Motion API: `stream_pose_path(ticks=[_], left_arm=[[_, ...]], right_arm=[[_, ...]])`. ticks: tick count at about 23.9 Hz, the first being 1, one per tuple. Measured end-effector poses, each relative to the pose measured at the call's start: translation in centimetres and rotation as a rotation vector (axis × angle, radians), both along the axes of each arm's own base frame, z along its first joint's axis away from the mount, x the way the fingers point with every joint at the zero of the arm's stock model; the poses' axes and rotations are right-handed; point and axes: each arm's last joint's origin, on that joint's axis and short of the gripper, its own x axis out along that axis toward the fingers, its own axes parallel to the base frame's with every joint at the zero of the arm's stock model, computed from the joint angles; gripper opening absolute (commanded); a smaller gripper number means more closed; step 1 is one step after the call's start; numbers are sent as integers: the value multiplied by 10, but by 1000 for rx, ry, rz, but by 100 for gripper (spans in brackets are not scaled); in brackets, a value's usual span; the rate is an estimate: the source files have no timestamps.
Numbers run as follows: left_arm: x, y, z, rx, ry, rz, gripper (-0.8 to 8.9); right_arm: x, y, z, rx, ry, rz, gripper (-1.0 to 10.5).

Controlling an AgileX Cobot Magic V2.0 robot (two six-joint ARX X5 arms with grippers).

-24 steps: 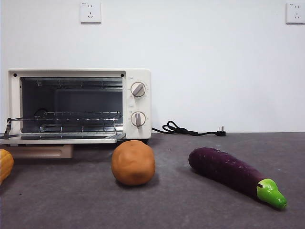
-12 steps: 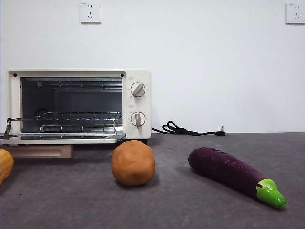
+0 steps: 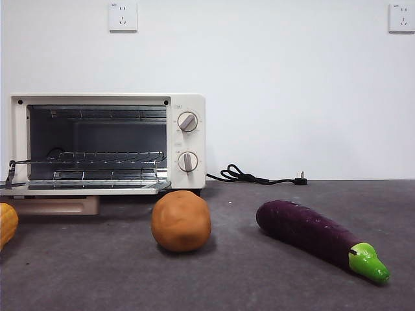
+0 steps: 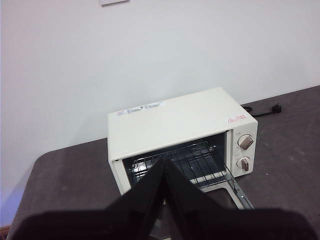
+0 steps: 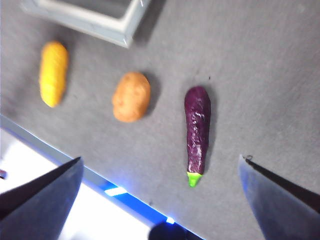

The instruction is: Take the eggplant from the table,put the eggplant in the oven

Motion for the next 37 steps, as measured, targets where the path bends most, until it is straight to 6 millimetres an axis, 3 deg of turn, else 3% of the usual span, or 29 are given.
stream_pose_path(ticks=[5,12,22,24,26,31,33,37], left_arm=[[0,0,0,0,0,0,-5],[0,0,0,0,0,0,-5],[0,0,-2,4,24,-3,-5],[0,0,-2,4,24,-4,-5],[-1,0,-3,5,29,-4,-5],[-1,0,-5,9,47,-4,-5],[-1,0,-5,9,47,-4,-5],[-1,0,-5,9,48,-4,-5]], right_arm=[[19,33,-29,-138,65,48,625],[31,67,-99,-233,167,99,625],[20,63,-197,-275,264,42,625],[18,61,-207,-276,262,29,613],[17,60,-214,-276,255,11,494],[14,57,-227,-285,237,-20,463],[12,55,-233,-295,244,-37,311],[11,53,-236,-314,238,-48,115]])
